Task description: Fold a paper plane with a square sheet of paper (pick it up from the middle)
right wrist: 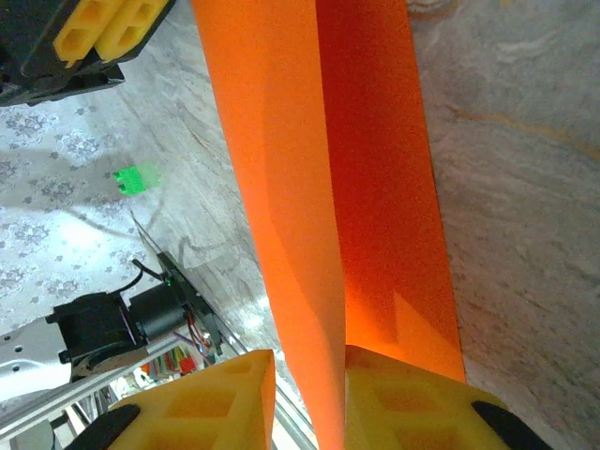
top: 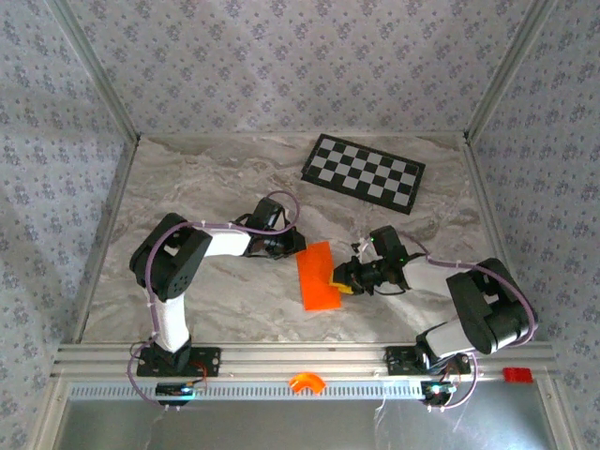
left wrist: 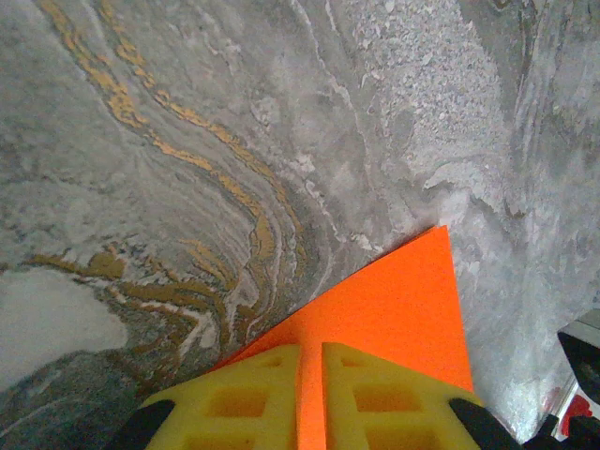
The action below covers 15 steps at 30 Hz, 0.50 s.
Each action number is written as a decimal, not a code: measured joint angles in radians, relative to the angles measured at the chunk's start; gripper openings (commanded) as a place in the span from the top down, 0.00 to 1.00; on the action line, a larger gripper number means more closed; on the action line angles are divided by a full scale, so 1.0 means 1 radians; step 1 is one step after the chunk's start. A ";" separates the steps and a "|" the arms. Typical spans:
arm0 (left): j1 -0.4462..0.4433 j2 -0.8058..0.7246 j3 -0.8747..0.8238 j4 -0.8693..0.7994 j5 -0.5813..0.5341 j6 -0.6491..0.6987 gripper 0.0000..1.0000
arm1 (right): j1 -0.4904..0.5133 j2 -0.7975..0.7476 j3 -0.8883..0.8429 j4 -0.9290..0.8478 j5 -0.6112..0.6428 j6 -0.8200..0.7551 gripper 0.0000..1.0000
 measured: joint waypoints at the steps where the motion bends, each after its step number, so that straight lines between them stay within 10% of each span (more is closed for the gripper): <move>1: 0.000 0.000 0.000 0.000 0.001 0.000 0.85 | -0.002 0.005 0.002 0.002 -0.005 -0.001 0.78; 15: 0.001 0.002 0.001 0.000 0.006 0.001 0.84 | -0.018 0.086 0.041 0.024 -0.042 -0.040 0.81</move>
